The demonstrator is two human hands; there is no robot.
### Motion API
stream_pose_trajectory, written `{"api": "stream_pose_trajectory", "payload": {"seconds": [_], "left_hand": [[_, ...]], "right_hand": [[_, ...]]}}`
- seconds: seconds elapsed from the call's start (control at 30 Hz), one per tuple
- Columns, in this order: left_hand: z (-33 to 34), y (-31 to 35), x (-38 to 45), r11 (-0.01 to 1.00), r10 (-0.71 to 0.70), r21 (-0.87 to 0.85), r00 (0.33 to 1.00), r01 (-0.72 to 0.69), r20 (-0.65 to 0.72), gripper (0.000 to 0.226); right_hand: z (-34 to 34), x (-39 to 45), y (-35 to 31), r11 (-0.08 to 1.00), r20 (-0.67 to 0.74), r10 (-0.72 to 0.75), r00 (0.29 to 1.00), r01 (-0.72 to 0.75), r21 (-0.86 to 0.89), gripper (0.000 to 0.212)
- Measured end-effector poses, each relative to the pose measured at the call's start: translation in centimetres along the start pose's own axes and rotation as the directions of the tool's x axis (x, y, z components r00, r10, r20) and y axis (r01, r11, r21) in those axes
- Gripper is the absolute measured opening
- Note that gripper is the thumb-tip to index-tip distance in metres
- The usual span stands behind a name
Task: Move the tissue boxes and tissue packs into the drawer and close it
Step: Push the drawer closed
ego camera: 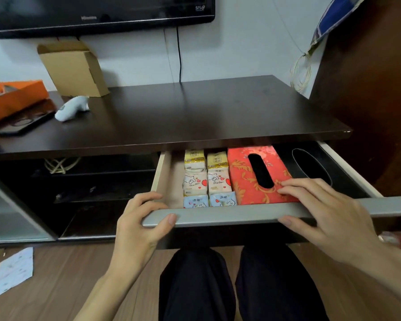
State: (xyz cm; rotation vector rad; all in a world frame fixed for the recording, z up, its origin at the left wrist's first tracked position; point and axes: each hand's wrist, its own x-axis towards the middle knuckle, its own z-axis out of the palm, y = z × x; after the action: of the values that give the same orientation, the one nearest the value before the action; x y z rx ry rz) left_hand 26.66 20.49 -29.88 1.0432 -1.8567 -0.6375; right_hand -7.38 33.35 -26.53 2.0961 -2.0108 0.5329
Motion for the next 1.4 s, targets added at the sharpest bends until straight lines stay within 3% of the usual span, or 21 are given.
{"api": "stream_pose_trajectory", "payload": {"seconds": [0.13, 0.23, 0.4, 0.5, 0.57, 0.63, 0.77, 0.87, 1.0, 1.2, 1.4], "left_hand": [[0.8, -1.2, 2.8, 0.999, 0.022, -0.03, 0.999, -0.023, -0.03, 0.023], [1.4, -2.2, 4.9, 0.999, 0.035, -0.02, 0.998, -0.036, -0.044, 0.007], [2.6, -3.3, 7.7, 0.995, -0.015, 0.094, 0.993, 0.026, -0.12, 0.026], [3.5, -2.8, 8.3, 0.981, -0.192, -0.025, 0.966, 0.191, -0.176, 0.057], [4.1, -2.3, 7.6, 0.95, -0.298, -0.156, 0.934, 0.27, -0.196, 0.067], [4.7, -2.2, 6.1, 0.938, -0.317, -0.222, 0.917, 0.266, -0.243, 0.063], [5.7, -2.5, 3.5, 0.925, -0.333, -0.275, 0.91, 0.264, -0.247, 0.062], [6.7, -2.5, 3.0, 0.946, -0.277, -0.223, 0.945, 0.236, -0.173, 0.077], [7.6, -2.5, 2.6, 0.949, -0.263, -0.219, 0.955, 0.229, -0.141, 0.09], [9.3, -2.9, 3.6, 0.979, -0.198, 0.016, 0.972, 0.201, -0.123, 0.091], [10.7, -4.2, 6.3, 0.975, -0.119, 0.175, 0.986, 0.139, -0.117, 0.091]], "right_hand": [[1.4, 2.8, 1.4, 1.0, -0.077, -0.008, 0.997, 0.009, 0.005, 0.063], [2.2, 4.7, 2.2, 1.0, -0.103, 0.004, 0.995, -0.002, 0.013, 0.063], [2.6, 6.1, 3.4, 0.988, -0.121, 0.088, 0.989, -0.071, 0.137, 0.051], [2.9, 4.7, 4.9, 0.955, -0.183, 0.219, 0.958, -0.172, 0.24, 0.042], [3.0, 3.6, 6.3, 0.92, -0.211, 0.335, 0.919, -0.269, 0.286, 0.044], [3.0, 2.6, 7.6, 0.859, -0.232, 0.471, 0.851, -0.383, 0.34, 0.05], [3.6, 2.0, 8.4, 0.647, -0.141, 0.716, 0.684, -0.573, 0.503, 0.084], [5.0, 3.0, 7.6, 0.515, -0.065, 0.768, 0.637, -0.556, 0.652, 0.097], [7.4, 4.5, 6.3, 0.408, -0.089, 0.82, 0.565, -0.469, 0.783, 0.1], [9.8, 6.1, 5.7, 0.467, -0.155, 0.818, 0.554, -0.482, 0.742, 0.103], [11.1, 8.2, 6.2, 0.552, -0.147, 0.763, 0.63, -0.516, 0.655, 0.093]]}}
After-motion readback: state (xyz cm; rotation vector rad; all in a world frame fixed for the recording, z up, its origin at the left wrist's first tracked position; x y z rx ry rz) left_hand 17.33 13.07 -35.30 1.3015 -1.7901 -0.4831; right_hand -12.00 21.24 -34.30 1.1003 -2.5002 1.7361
